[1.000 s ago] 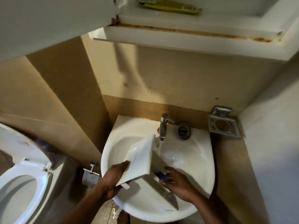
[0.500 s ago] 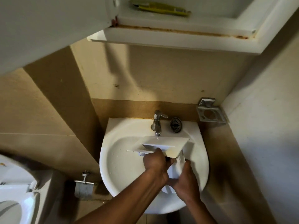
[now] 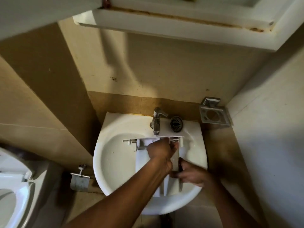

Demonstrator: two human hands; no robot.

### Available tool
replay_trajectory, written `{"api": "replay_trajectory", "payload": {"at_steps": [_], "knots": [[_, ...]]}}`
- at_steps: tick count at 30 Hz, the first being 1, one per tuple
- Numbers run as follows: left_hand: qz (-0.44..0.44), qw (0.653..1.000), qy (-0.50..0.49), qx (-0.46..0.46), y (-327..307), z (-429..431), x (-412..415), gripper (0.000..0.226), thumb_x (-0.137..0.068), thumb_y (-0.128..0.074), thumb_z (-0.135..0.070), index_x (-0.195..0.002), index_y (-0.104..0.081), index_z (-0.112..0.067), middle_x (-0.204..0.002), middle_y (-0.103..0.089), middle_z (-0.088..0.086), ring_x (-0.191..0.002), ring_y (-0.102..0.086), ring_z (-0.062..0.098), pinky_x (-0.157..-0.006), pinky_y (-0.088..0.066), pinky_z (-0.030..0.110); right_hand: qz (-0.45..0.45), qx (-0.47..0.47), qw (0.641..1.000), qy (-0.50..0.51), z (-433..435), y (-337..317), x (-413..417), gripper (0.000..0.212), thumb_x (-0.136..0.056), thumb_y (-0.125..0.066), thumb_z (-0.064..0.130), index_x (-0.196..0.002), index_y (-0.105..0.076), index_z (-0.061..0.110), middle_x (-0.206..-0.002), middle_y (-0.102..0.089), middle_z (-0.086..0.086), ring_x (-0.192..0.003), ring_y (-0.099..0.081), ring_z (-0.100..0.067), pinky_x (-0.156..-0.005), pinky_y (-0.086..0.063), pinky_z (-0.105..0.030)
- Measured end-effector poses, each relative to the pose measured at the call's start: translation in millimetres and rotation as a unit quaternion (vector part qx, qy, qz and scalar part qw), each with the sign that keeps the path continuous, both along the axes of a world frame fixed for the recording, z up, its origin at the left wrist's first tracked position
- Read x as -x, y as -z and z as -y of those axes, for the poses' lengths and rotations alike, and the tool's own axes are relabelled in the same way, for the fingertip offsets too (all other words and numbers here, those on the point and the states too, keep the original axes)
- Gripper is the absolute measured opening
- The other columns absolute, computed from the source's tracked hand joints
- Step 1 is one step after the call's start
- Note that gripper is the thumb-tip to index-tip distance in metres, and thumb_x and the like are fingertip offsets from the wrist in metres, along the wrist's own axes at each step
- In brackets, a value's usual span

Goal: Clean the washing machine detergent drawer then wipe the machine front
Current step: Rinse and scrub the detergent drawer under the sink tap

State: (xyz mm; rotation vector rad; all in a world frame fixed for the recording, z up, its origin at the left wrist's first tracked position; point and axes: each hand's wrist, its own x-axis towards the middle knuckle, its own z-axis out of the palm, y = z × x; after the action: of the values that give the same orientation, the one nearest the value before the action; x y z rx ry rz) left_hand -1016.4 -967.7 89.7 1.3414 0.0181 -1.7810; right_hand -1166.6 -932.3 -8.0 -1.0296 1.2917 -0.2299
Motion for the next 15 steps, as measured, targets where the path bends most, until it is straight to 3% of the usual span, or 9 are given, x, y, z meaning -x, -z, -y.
{"api": "replay_trajectory", "payload": {"at_steps": [3, 6, 8, 10, 12, 14, 15], "knots": [[0.020, 0.999, 0.035, 0.022, 9.7, 3.1, -10.8, 0.008, -0.097, -0.052, 0.001, -0.094, -0.060, 0.003, -0.076, -0.061, 0.016, -0.066, -0.063, 0.026, -0.063, -0.062, 0.031, 0.049, -0.033, 0.995, 0.076, -12.2, 17.3, -16.6, 0.064, -0.090, -0.070, 0.010, -0.143, -0.035, 0.020, -0.136, -0.058, -0.005, -0.123, -0.059, -0.018, -0.092, -0.056, -0.032], [0.050, 0.990, 0.120, 0.052, 16.0, 0.8, -21.4, 0.015, -0.099, -0.052, -0.007, -0.104, -0.063, 0.002, -0.087, -0.069, 0.018, -0.076, -0.068, 0.029, -0.073, -0.061, 0.035, 0.113, -0.074, 0.988, 0.081, -12.3, 23.7, -23.1, 0.060, -0.094, -0.064, 0.005, -0.143, -0.035, 0.020, -0.141, -0.055, -0.009, -0.127, -0.056, -0.024, -0.097, -0.054, -0.037], [0.131, 0.969, 0.192, 0.080, 18.6, -1.2, -33.1, 0.017, -0.096, -0.056, -0.011, -0.098, -0.069, 0.000, -0.092, -0.073, 0.020, -0.078, -0.070, 0.030, -0.077, -0.060, 0.038, 0.145, -0.092, 0.982, 0.083, -7.8, 25.4, -20.2, 0.062, -0.092, -0.066, 0.005, -0.144, -0.035, 0.019, -0.143, -0.054, -0.012, -0.130, -0.054, -0.028, -0.100, -0.051, -0.040], [0.317, 0.911, 0.225, 0.135, 26.3, -4.0, -48.5, 0.024, -0.088, -0.060, -0.020, -0.080, -0.074, -0.003, -0.079, -0.076, 0.016, -0.069, -0.071, 0.027, -0.072, -0.060, 0.039, 0.166, -0.107, 0.977, 0.084, -2.8, 26.2, -11.1, 0.069, -0.085, -0.068, 0.007, -0.145, -0.034, 0.017, -0.144, -0.052, -0.016, -0.130, -0.053, -0.030, -0.099, -0.051, -0.039], [0.500, 0.827, 0.192, 0.170, 34.5, -9.3, -65.9, 0.036, -0.083, -0.056, -0.031, -0.064, -0.070, -0.004, -0.060, -0.071, 0.010, -0.060, -0.069, 0.028, -0.063, -0.057, 0.038, 0.176, -0.108, 0.974, 0.088, 3.2, 26.7, 0.5, 0.072, -0.081, -0.068, 0.007, -0.144, -0.036, 0.017, -0.143, -0.053, -0.017, -0.127, -0.055, -0.030, -0.096, -0.053, -0.039], [0.628, 0.756, 0.116, 0.144, 41.4, -12.4, -83.9, 0.040, -0.088, -0.052, -0.031, -0.060, -0.060, -0.002, -0.054, -0.062, 0.010, -0.057, -0.060, 0.031, -0.056, -0.043, 0.038, 0.179, -0.101, 0.975, 0.084, 10.4, 25.5, 8.1, 0.072, -0.082, -0.068, 0.002, -0.145, -0.037, 0.017, -0.140, -0.055, -0.017, -0.127, -0.056, -0.031, -0.101, -0.050, -0.044], [0.659, 0.738, 0.077, 0.119, 43.3, -13.2, -92.2, 0.039, -0.091, -0.050, -0.028, -0.062, -0.056, -0.002, -0.054, -0.057, 0.009, -0.058, -0.054, 0.031, -0.055, -0.036, 0.037, 0.173, -0.094, 0.977, 0.081, 12.4, 23.6, 9.2, 0.072, -0.084, -0.067, -0.001, -0.146, -0.036, 0.018, -0.139, -0.056, -0.017, -0.127, -0.055, -0.032, -0.105, -0.047, -0.047]]}}
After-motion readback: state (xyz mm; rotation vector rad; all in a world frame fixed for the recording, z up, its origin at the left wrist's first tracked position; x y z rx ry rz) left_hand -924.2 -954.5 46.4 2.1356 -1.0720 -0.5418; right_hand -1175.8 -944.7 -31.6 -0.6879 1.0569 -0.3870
